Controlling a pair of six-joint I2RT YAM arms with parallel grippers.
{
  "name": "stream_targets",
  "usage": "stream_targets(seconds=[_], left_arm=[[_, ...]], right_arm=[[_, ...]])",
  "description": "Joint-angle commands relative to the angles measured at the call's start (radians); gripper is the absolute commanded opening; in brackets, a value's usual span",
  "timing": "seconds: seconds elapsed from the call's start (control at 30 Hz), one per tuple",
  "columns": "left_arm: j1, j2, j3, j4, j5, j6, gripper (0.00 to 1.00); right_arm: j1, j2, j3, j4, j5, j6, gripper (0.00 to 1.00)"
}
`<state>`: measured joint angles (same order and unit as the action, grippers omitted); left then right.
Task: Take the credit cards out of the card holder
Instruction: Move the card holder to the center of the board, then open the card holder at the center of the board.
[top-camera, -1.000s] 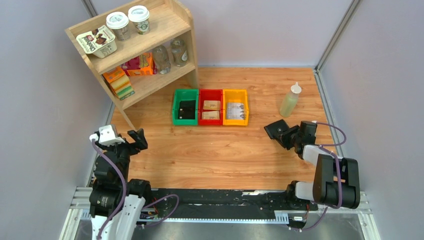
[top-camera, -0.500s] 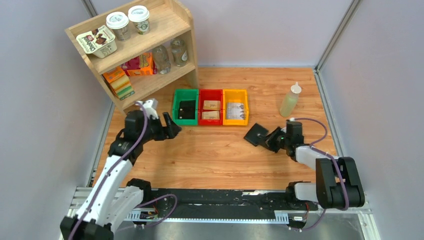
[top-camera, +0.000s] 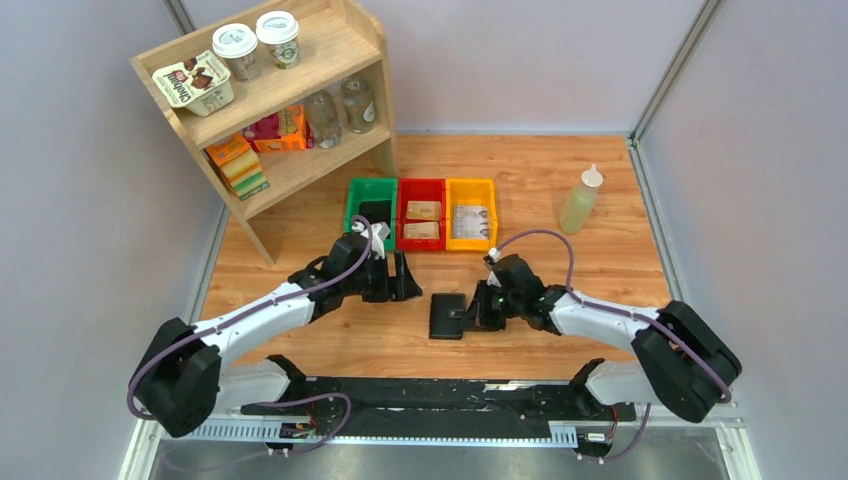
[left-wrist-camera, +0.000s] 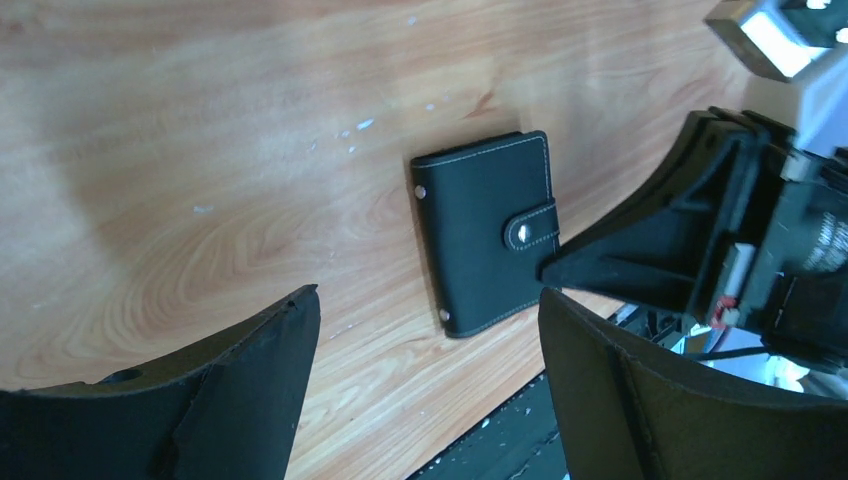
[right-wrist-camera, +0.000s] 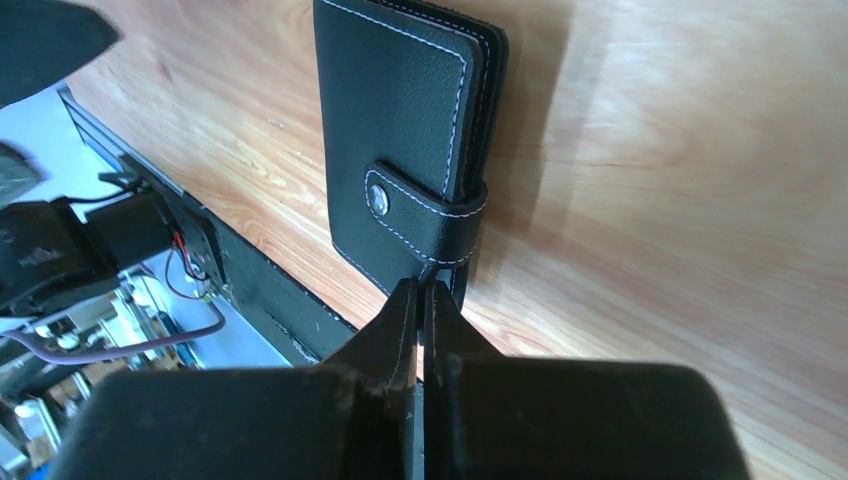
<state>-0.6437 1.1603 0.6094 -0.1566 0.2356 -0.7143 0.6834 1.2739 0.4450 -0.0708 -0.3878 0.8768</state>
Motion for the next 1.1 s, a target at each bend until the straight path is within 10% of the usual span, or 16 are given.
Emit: stream_targets(seconds=[0.0, 0.23, 1.07], left_arm=[[-0.020, 0.050, -0.066, 0.150, -0.002, -0.148, 0.87], [-0.031, 0.064, -0.109, 0.143, -0.036, -0.172, 0.78], [-0.059, 0.239, -0.080, 0.241, 0.096, -0.166, 0.69]], right_arm=[[0.085, 0.077, 0.096, -0.014, 0.049, -0.016, 0.01], [0.154, 0.004, 0.242, -0.282, 0.326, -0.076, 0.50], [0.409, 0.436, 0.606, -0.563, 0.692, -0.062, 0.40]])
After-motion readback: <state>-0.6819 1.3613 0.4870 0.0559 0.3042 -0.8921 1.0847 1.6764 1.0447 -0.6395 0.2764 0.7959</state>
